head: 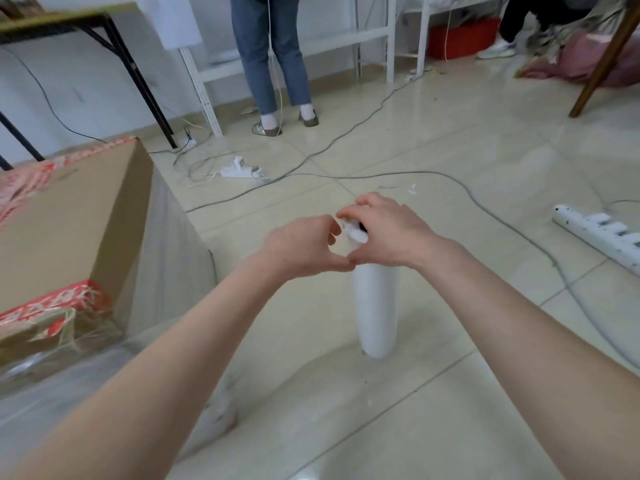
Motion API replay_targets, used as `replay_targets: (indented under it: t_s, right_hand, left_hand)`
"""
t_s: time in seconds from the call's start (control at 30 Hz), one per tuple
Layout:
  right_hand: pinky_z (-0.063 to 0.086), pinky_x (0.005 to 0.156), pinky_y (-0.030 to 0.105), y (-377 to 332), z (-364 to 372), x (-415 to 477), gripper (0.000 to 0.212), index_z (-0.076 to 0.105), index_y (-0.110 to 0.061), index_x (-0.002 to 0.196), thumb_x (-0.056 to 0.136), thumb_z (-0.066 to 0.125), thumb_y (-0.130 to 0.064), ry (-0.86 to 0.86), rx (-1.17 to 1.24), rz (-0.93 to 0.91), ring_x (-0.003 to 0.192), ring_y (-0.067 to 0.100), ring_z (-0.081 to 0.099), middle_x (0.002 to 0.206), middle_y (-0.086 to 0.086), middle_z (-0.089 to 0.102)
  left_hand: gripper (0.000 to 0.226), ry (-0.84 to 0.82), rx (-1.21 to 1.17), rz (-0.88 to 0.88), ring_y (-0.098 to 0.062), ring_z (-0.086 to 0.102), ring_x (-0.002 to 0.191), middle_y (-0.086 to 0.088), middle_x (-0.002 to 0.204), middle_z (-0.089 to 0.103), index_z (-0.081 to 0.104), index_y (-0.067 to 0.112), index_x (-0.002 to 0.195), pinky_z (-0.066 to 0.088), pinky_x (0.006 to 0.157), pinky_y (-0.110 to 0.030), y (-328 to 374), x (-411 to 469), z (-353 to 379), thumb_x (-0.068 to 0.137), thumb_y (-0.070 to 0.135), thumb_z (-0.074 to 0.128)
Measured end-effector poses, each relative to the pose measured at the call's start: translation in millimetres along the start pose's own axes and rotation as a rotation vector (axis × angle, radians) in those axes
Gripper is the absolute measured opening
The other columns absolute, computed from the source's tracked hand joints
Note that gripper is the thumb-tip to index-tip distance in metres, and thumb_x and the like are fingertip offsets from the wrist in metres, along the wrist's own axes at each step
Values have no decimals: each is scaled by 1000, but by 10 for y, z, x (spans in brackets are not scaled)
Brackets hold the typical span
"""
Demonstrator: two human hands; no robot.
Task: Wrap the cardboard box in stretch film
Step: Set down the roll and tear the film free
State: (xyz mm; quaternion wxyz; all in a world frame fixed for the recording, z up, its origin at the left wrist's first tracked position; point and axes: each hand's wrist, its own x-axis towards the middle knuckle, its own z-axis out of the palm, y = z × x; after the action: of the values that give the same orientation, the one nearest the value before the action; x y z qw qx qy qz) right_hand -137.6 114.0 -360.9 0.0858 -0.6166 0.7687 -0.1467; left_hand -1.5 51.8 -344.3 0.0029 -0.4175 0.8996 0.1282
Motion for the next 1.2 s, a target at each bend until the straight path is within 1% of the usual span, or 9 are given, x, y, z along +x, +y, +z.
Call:
replay_targets:
  t_s: [0.1, 0.2, 0.37, 0.47, 0.63, 0.77, 0.9, 1.1, 1.2]
  right_hand:
    - [22, 113, 45, -46, 68, -27, 68, 41, -41, 136, 75, 71, -38, 62, -72, -17, 139, 19, 23, 150, -3, 25]
    - [14, 116, 48, -85, 124, -40, 49, 51, -39, 127, 81, 67, -36, 91, -167, -66, 141, 18, 18, 146, -3, 29]
    - [22, 112, 39, -134, 144, -38, 19, 69, -32, 103, 88, 59, -37, 203, -230, -134, 126, 21, 34, 129, -2, 43]
    - [25, 108, 36, -157, 167, -29, 19, 73, -33, 96, 90, 56, -37, 224, -233, -151, 120, 20, 37, 124, -3, 45]
    - [22, 111, 36, -160, 183, -27, 24, 72, -36, 101, 92, 51, -43, 217, -253, -190, 121, 19, 35, 122, -5, 46]
    - [25, 106, 31, -164, 170, -51, 23, 74, -31, 98, 93, 52, -35, 251, -225, -215, 117, 21, 37, 118, -3, 48]
    - [25, 101, 26, -157, 186, -68, 23, 76, -25, 92, 91, 54, -29, 299, -213, -252, 114, 23, 39, 112, -2, 50]
    - [38, 89, 33, -130, 229, -43, 14, 76, -18, 67, 78, 67, -18, 372, -171, -295, 100, 31, 50, 96, 4, 57]
    - [38, 90, 33, -143, 228, -59, 17, 76, -17, 71, 82, 64, -20, 337, -158, -300, 105, 29, 47, 101, 2, 56]
  left_hand:
    - [45, 102, 125, 7, -11, 57, 109, 16, 116, 62, 58, 31, 116, 47, 83, -29, 4, -4, 79, 78, 55, 65]
    - [34, 121, 124, 16, -13, 58, 107, 14, 110, 66, 63, 32, 111, 47, 81, -29, 5, 14, 118, 81, 47, 66]
    - [20, 210, 160, 54, -20, 58, 100, 2, 100, 67, 70, 31, 105, 39, 67, -26, -51, 12, 202, 90, 33, 57]
    - [20, 231, 96, 46, -20, 60, 94, 5, 95, 69, 71, 29, 102, 39, 64, -25, -146, 10, 205, 93, 31, 53]
    - [24, 153, 66, 70, -13, 60, 89, 12, 90, 71, 71, 29, 96, 41, 64, -25, -206, 6, 171, 96, 30, 47]
    - [25, 144, 69, 48, -13, 60, 86, 13, 87, 70, 67, 34, 83, 45, 67, -26, -186, 16, 152, 92, 26, 45]
    - [26, 152, -6, -3, -9, 60, 75, 13, 77, 69, 63, 32, 71, 42, 61, -23, -169, 27, 157, 91, 28, 47]
    - [26, 188, -124, -87, -8, 59, 71, 14, 72, 68, 67, 32, 71, 38, 56, -22, -197, 34, 162, 86, 21, 49]
    - [25, 203, -158, -127, -11, 61, 73, 12, 75, 70, 68, 31, 72, 40, 58, -23, -214, 41, 183, 86, 20, 50]
